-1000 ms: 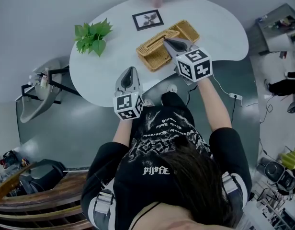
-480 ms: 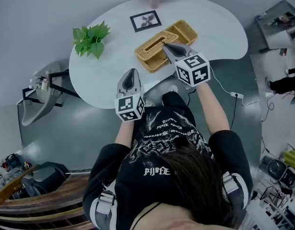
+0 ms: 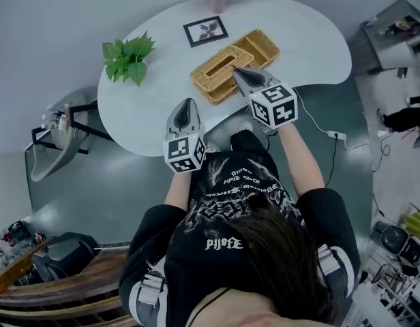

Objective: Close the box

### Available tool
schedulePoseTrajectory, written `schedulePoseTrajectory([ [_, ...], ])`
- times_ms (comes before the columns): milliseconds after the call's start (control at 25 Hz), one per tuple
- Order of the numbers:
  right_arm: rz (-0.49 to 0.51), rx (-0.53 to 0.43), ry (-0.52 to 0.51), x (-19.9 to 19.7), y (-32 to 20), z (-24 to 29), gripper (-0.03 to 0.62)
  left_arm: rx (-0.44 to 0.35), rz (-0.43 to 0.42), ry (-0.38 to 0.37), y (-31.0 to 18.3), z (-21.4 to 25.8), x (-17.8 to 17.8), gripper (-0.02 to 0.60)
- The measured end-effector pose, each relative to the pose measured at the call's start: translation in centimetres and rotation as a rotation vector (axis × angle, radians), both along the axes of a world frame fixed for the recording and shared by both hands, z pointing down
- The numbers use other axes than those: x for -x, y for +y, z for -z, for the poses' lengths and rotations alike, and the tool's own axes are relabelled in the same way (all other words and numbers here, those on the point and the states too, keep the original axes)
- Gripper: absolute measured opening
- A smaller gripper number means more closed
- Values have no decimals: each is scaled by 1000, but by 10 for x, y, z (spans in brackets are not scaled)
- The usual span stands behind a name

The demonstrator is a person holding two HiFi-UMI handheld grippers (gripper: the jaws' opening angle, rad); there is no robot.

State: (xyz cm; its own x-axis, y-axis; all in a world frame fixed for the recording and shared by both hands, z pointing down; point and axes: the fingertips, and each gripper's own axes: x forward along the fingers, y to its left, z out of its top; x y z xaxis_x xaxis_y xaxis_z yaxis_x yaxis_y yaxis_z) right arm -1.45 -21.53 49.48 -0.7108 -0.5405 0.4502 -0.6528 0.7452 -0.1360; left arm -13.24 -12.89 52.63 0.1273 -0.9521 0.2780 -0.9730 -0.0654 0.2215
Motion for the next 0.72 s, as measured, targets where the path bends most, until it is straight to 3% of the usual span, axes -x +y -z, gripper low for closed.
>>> schedulePoseTrajectory([
  [720,-24,46,31,-10,9,-33,41,11,8,-9,1,-5,5,29],
])
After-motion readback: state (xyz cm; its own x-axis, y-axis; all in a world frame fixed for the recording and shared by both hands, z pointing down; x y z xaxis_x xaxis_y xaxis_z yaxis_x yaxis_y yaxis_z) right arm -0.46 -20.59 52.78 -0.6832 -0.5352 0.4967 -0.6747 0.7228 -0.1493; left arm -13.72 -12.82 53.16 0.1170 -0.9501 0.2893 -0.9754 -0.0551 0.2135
